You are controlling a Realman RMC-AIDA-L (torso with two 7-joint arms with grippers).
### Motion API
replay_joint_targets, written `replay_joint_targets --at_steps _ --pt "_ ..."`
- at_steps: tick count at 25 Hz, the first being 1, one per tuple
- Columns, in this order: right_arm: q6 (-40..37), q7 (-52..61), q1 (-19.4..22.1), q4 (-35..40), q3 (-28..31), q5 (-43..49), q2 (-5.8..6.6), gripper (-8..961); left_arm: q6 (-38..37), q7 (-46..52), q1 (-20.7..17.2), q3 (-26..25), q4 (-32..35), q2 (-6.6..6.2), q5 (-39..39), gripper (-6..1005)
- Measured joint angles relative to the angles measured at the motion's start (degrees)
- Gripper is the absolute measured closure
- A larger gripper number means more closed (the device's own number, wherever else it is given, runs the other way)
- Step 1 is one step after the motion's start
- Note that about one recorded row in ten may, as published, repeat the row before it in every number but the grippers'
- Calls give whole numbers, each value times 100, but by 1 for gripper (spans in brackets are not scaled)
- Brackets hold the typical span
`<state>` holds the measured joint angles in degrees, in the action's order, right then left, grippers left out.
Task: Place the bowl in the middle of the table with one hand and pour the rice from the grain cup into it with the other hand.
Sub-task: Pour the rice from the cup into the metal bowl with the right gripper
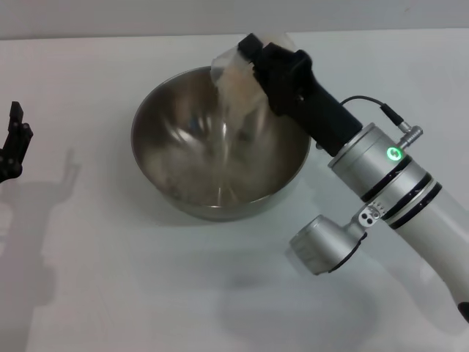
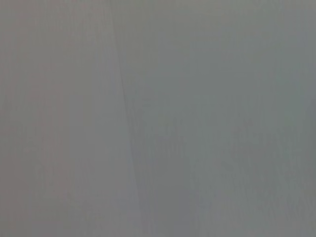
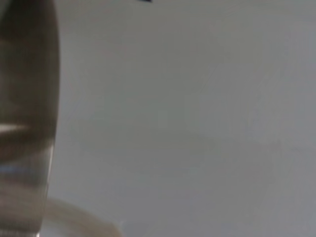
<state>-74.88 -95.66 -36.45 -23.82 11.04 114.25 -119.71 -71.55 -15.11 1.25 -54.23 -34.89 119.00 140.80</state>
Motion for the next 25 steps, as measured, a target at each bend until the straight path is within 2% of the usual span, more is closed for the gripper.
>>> replay_joint_targets --at_steps 25 --pt "654 -3273 -72 -374 82 124 -9 930 1 0 7 0 0 0 0 174"
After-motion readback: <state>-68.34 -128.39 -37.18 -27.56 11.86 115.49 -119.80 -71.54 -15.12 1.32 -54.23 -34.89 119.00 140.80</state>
